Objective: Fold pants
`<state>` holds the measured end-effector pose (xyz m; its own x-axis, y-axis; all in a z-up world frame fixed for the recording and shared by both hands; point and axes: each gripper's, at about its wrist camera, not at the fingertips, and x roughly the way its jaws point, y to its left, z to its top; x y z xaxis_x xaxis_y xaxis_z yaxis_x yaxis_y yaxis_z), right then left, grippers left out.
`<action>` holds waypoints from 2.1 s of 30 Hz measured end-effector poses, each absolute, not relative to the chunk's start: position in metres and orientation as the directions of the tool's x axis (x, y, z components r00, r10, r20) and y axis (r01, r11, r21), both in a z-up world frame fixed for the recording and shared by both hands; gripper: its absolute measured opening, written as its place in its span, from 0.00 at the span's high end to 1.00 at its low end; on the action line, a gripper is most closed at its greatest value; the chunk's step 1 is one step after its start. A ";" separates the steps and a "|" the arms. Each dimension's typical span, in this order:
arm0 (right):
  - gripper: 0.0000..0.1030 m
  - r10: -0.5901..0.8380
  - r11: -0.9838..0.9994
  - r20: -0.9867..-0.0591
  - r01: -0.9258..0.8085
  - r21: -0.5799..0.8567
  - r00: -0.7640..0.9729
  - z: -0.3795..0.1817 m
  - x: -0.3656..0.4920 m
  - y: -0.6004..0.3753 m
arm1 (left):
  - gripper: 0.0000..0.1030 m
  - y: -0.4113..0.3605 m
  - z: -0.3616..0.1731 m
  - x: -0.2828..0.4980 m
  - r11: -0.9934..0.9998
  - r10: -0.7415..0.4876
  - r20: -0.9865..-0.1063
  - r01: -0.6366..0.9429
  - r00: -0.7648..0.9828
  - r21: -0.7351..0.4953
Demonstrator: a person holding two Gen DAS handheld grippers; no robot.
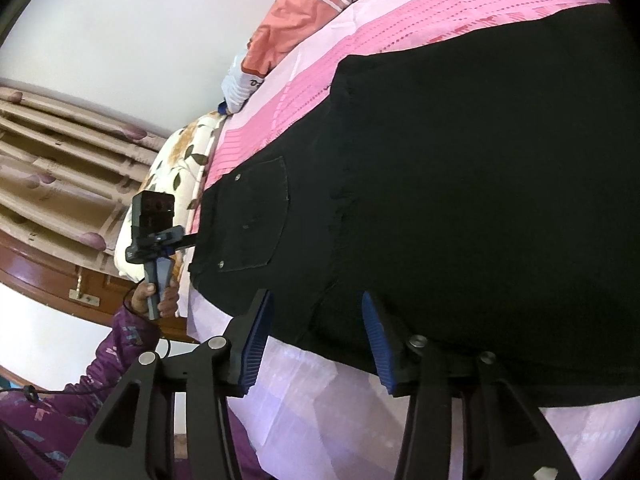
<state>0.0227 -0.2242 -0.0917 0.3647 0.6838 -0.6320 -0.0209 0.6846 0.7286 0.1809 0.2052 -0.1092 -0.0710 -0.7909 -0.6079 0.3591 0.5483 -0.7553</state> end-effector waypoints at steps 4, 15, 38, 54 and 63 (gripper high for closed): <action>0.50 0.668 0.700 -0.647 -0.014 0.714 0.367 -0.090 0.022 -0.219 | 0.00 0.208 -0.112 0.185 0.474 -0.827 -0.540 0.321 -0.157 -0.819; 0.27 0.633 0.736 -0.683 -0.010 0.677 0.365 -0.084 0.024 -0.206 | 0.00 0.207 -0.111 0.190 0.325 -0.894 -0.394 0.297 -0.213 -0.898; 0.15 0.614 0.752 -0.696 -0.009 0.659 0.371 -0.079 0.028 -0.196 | 0.00 0.185 -0.111 0.180 0.451 -0.811 -0.547 0.374 -0.208 -0.811; 0.02 0.605 0.768 -0.707 -0.036 0.639 0.366 -0.078 0.033 -0.183 | 0.00 0.223 -0.108 0.178 0.441 -0.850 -0.497 0.278 -0.178 -0.854; 0.01 0.598 0.774 -0.712 -0.034 0.632 0.368 -0.077 0.028 -0.183 | 0.00 0.203 -0.108 0.187 0.565 -0.756 -0.630 0.311 -0.175 -0.764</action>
<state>0.0282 -0.1825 -0.0770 0.3679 0.5975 -0.7125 -0.0341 0.7743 0.6318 0.1872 0.2027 -0.1082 -0.1748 -0.7564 -0.6303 0.3115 0.5648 -0.7642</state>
